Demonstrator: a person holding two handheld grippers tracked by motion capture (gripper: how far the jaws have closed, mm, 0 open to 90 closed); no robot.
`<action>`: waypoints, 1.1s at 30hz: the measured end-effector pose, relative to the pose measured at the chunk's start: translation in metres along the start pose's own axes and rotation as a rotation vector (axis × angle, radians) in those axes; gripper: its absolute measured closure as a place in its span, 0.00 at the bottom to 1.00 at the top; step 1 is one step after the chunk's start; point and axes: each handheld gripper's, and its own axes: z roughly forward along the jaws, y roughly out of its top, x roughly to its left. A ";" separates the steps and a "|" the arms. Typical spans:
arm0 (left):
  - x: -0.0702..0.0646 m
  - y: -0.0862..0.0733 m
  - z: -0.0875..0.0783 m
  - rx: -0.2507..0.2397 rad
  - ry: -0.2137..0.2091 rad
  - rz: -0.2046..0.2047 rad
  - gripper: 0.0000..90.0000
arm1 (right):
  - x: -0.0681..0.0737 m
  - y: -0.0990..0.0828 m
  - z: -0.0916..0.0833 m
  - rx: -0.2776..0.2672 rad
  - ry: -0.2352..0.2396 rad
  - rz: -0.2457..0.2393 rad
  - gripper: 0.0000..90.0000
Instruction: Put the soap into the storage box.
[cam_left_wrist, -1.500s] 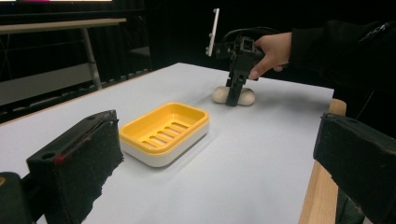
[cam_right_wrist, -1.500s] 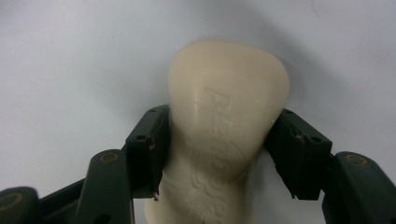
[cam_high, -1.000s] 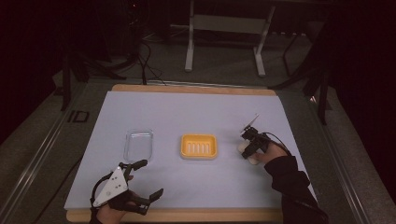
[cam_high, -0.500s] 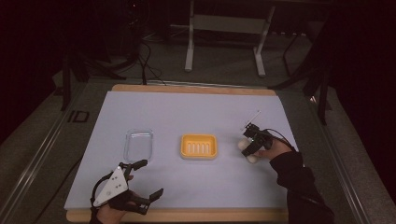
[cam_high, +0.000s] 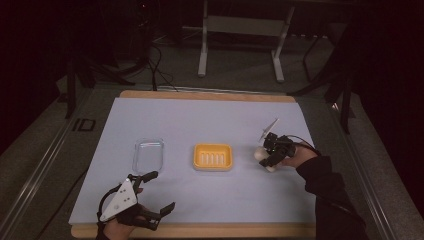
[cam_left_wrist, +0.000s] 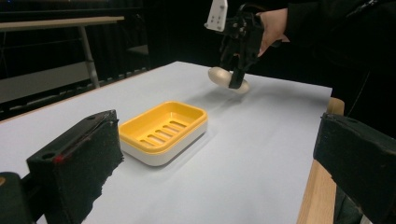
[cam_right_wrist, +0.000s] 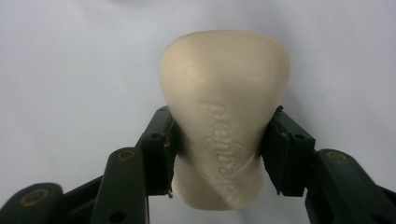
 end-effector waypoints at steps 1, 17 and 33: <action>0.000 0.000 0.000 0.000 0.000 0.000 0.01 | 0.002 0.000 -0.002 -0.005 0.003 -0.044 0.55; 0.000 0.000 0.000 0.003 -0.002 0.002 0.01 | 0.010 0.010 -0.003 0.043 0.077 -0.248 0.55; 0.000 0.000 0.000 0.004 -0.002 0.003 0.01 | 0.010 0.025 -0.023 -0.019 0.109 -0.307 0.55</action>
